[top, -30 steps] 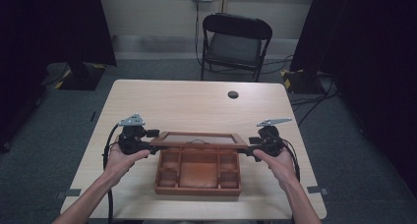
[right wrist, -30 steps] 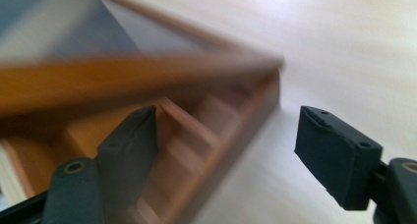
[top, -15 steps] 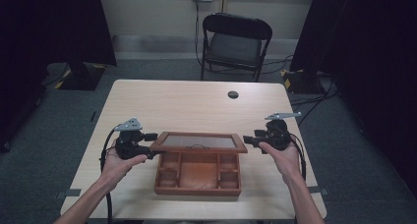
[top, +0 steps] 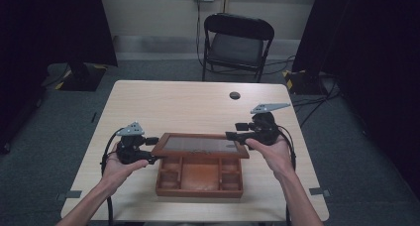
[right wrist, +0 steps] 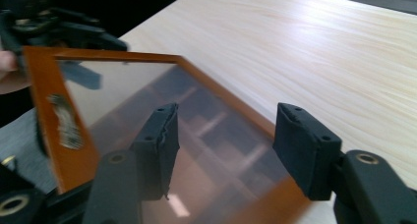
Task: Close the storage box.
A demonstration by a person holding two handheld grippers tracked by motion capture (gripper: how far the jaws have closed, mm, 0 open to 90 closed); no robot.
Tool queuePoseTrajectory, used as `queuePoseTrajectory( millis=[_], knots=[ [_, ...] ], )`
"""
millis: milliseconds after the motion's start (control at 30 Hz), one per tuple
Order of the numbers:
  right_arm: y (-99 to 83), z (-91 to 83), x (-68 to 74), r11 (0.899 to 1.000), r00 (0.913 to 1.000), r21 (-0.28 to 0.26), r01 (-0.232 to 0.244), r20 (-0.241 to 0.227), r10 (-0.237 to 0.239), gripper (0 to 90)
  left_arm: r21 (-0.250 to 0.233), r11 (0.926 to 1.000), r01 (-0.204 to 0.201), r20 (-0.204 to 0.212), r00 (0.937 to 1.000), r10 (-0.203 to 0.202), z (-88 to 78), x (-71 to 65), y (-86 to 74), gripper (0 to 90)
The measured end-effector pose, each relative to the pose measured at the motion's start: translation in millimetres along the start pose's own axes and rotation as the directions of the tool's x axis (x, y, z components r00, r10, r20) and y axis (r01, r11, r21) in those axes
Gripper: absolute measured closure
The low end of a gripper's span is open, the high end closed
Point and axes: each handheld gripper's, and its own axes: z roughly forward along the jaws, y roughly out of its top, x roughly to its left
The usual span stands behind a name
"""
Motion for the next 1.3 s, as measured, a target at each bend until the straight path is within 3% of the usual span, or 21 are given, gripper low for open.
queuePoseTrajectory(
  millis=[67,100,133,167,200,267,300,400,433,500,600,1000,1100,1300],
  knots=[
    [4.8,5.1,8.6,0.999,0.9985,0.005,0.033,-0.045,-0.032,53.8,-0.003,1.0000,0.004,-0.001,1.0000,-0.004,0.4,-0.4,-1.0,26.3],
    [8.9,9.9,18.1,0.998,0.9937,0.015,0.064,-0.094,-0.062,59.7,-0.002,1.0000,0.003,-0.011,0.9999,-0.003,0.6,-0.7,-1.5,24.6],
    [8.9,9.9,18.1,0.998,0.9937,0.015,0.064,-0.094,-0.062,59.7,-0.002,1.0000,0.003,-0.011,0.9999,-0.003,0.6,-0.7,-1.5,23.9],
    [12.9,12.8,27.9,0.996,0.9859,0.013,0.084,-0.146,-0.081,64.2,-0.003,1.0000,0.002,-0.010,0.9999,-0.002,0.6,-0.2,-1.6,23.4],
    [12.9,12.8,27.9,0.996,0.9859,0.013,0.084,-0.146,-0.081,64.2,-0.002,1.0000,0.002,-0.012,0.9999,-0.002,0.8,0.3,-1.7,23.4],
    [18.2,15.9,41.6,0.993,0.9710,0.019,0.118,-0.212,-0.111,71.1,-0.008,1.0000,0.002,-0.017,0.9999,-0.002,1.1,-0.1,-2.2,22.9],
    [18.2,15.9,41.6,0.993,0.9710,0.019,0.118,-0.212,-0.111,71.1,-0.010,0.9999,0.006,-0.015,0.9999,-0.007,1.4,-0.5,-2.6,22.9],
    [22.8,21.2,54.4,0.988,0.9505,0.038,0.152,-0.280,-0.136,75.8,-0.004,1.0000,0.001,-0.012,0.9999,-0.001,1.9,-1.1,-3.9,23.0],
    [23.3,23.0,56.2,0.986,0.9472,0.047,0.159,-0.289,-0.139,76.6,0.000,1.0000,-0.005,-0.011,0.9999,0.005,2.1,-1.2,-3.9,23.5],
    [23.3,24.8,57.5,0.986,0.9465,0.056,0.160,-0.292,-0.137,77.1,0.001,1.0000,-0.006,-0.010,0.9999,0.006,2.4,-2.1,-4.1,23.9],
    [20.2,31.8,56.7,0.982,0.9338,0.087,0.169,-0.333,-0.132,77.5,0.001,0.9999,-0.013,-0.004,0.9999,0.013,2.7,-2.4,-4.1,25.3],
    [17.4,43.5,54.2,0.979,0.9253,0.133,0.158,-0.366,-0.099,79.8,-0.003,1.0000,-0.006,-0.001,1.0000,0.006,3.9,-3.6,-6.0,24.6],
    [16.9,45.2,54.5,0.973,0.9194,0.147,0.176,-0.378,-0.109,82.1,0.015,0.9999,-0.007,0.005,1.0000,0.007,5.4,-3.8,-7.1,24.8],
    [16.4,45.4,55.6,0.968,0.9203,0.164,0.189,-0.374,-0.116,82.5,0.019,0.9998,-0.004,0.016,0.9999,0.004,6.7,-3.2,-8.2,24.8]
  ],
)
